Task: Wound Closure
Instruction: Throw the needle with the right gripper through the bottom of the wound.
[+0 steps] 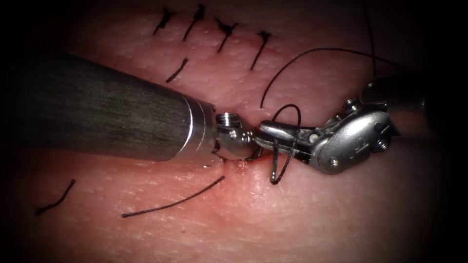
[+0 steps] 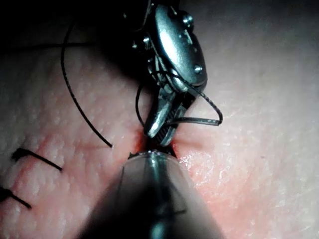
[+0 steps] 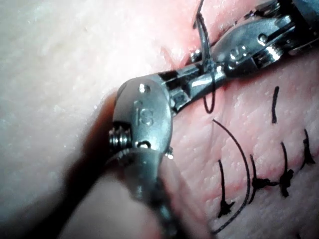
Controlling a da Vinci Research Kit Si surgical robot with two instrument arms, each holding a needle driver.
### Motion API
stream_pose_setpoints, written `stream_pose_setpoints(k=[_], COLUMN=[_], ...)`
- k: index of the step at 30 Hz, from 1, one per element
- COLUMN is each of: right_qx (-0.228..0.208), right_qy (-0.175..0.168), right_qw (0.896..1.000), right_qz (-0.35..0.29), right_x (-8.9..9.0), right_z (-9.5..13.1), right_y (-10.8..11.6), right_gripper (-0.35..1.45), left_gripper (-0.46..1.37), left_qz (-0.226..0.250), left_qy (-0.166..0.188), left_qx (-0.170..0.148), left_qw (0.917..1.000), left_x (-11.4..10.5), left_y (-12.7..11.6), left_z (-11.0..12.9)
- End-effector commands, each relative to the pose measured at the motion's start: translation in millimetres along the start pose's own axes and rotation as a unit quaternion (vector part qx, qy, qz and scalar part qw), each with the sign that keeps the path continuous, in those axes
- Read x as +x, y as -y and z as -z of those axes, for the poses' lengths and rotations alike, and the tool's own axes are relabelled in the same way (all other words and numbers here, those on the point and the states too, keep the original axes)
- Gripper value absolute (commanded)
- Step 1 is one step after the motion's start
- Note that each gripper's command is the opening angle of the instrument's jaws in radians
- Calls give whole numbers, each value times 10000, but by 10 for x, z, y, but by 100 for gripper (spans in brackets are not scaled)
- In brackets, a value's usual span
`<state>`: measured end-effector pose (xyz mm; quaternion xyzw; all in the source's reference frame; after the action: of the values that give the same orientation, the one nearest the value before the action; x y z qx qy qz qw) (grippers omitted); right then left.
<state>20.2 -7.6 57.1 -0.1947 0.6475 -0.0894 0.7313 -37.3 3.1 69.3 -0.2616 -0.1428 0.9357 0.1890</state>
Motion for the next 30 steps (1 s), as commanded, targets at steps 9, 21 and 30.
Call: stream_pose_setpoints(k=[9,21,30], right_qx=[-50,-107,-320], right_qy=[30,60,152], right_qw=[10000,9999,9991], right_qz=[-11,-35,-246], right_x=[-1,-4,-14], right_z=[2,8,10], right_y=[-3,-13,-34], right_gripper=[-35,-35,-35], left_gripper=[75,59,-6], left_qz=[31,69,110], left_qy=[58,54,-14], left_qx=[33,-136,-378], left_qw=[10000,9999,9992], left_x=[-2,1,12], left_y=[-20,-32,-50], left_z=[25,27,25])
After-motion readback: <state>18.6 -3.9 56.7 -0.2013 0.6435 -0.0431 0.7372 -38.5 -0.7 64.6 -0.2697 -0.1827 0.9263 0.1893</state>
